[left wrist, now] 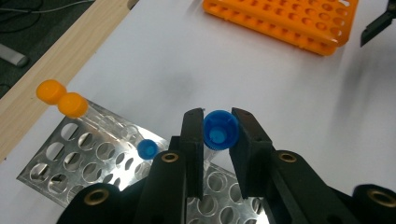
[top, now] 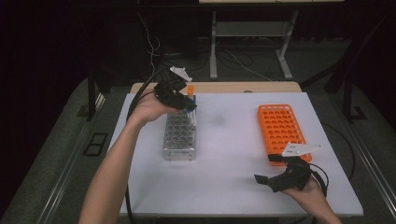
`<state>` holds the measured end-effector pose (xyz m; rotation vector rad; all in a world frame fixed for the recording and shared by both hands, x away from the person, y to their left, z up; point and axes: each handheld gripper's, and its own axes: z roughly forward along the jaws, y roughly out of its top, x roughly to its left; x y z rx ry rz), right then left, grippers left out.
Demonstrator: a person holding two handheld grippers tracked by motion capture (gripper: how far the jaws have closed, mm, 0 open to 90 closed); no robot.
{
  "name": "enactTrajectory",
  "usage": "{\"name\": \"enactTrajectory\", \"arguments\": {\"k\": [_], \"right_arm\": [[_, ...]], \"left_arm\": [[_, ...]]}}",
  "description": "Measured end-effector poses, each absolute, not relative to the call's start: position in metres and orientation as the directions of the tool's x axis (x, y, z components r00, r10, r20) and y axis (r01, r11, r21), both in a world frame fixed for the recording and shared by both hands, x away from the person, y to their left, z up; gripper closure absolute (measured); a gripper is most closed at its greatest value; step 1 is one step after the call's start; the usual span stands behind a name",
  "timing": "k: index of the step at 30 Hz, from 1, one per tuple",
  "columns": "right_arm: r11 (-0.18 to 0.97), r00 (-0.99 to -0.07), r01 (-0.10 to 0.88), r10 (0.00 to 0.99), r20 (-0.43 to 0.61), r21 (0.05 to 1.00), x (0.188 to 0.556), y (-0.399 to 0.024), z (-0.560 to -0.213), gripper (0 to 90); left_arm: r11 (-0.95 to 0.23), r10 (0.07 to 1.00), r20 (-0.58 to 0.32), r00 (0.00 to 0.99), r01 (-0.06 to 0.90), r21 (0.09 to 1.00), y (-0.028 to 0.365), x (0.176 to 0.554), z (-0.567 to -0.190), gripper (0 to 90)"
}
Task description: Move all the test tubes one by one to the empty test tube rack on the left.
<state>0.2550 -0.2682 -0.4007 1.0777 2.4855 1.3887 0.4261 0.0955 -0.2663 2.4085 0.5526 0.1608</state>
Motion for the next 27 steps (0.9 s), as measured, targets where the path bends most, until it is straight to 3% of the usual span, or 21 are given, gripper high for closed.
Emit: {"name": "enactTrajectory", "arguments": {"k": [27], "right_arm": [[0.325, -0.735, 0.543, 0.630, 0.251, 0.775, 0.249, -0.273, -0.407, 0.3]], "left_arm": [[-0.704, 0.474, -0.041, 0.880, 0.407, 0.582, 0.100, 0.455, -0.297, 74.4]]}}
